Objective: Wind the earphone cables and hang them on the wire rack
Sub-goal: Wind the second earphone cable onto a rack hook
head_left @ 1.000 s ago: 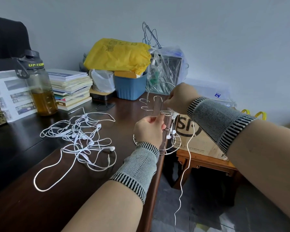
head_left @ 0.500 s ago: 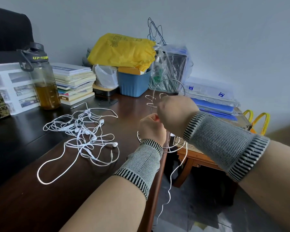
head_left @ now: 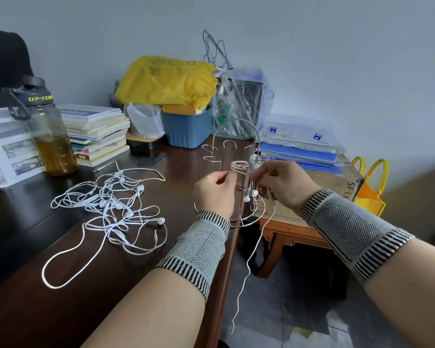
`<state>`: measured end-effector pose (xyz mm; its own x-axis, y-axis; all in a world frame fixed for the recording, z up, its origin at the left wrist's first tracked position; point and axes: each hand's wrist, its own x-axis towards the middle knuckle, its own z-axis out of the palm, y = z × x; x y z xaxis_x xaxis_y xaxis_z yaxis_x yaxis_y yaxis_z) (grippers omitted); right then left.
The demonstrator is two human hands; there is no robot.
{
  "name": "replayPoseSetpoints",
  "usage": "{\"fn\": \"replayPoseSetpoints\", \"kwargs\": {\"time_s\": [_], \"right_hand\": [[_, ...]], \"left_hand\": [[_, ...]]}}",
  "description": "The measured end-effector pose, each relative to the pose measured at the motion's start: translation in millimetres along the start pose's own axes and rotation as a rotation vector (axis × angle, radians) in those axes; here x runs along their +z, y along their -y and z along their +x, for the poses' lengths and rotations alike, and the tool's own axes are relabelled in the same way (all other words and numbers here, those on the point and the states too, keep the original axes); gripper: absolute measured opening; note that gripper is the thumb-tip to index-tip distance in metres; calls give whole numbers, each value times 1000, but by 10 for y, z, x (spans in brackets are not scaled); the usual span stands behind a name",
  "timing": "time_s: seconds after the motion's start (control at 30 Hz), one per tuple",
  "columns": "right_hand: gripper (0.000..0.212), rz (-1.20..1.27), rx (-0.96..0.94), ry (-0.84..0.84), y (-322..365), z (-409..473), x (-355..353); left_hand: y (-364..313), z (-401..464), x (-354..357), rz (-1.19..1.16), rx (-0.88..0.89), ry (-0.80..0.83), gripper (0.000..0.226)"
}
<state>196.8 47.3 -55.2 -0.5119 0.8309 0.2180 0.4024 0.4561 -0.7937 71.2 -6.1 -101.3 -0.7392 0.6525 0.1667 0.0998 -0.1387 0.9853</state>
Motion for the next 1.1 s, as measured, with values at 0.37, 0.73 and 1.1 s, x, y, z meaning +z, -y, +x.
{"fn": "replayPoseSetpoints", "kwargs": {"time_s": [0.37, 0.73, 1.1], "right_hand": [[36, 559, 118, 133, -106, -44, 40], [6, 469, -23, -99, -44, 12, 34], [12, -6, -105, -267, 192, 250, 64]], "left_hand": [[43, 43, 35, -50, -10, -8, 18], [27, 35, 31, -13, -10, -38, 17], [25, 16, 20, -108, -54, -50, 41]]}}
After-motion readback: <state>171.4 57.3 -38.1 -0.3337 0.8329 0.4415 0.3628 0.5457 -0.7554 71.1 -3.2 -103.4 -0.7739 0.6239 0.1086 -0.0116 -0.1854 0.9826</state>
